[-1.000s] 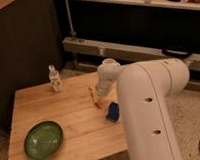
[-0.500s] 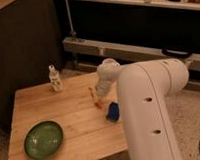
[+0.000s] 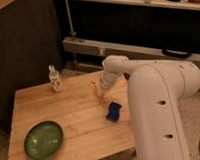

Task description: Place the pepper in the ceramic cup

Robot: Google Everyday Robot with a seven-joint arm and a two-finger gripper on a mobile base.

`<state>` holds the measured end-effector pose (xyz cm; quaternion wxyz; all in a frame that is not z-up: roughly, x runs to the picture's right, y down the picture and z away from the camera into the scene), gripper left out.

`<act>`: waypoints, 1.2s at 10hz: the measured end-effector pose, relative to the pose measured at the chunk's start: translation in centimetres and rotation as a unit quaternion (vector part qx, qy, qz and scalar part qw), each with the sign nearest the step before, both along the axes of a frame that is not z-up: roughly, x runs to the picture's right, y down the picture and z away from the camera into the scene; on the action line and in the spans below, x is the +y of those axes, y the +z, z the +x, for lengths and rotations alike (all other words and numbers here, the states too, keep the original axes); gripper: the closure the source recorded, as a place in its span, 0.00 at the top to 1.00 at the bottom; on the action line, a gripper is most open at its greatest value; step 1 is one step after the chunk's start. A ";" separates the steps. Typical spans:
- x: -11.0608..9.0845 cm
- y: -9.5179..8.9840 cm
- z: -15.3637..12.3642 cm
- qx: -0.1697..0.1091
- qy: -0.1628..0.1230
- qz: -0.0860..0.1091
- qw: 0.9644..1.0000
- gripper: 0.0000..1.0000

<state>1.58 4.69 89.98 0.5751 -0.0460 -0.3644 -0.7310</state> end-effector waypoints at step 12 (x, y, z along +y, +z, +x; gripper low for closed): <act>-12.7 -0.2 7.0 -0.006 0.061 0.139 0.988 0.11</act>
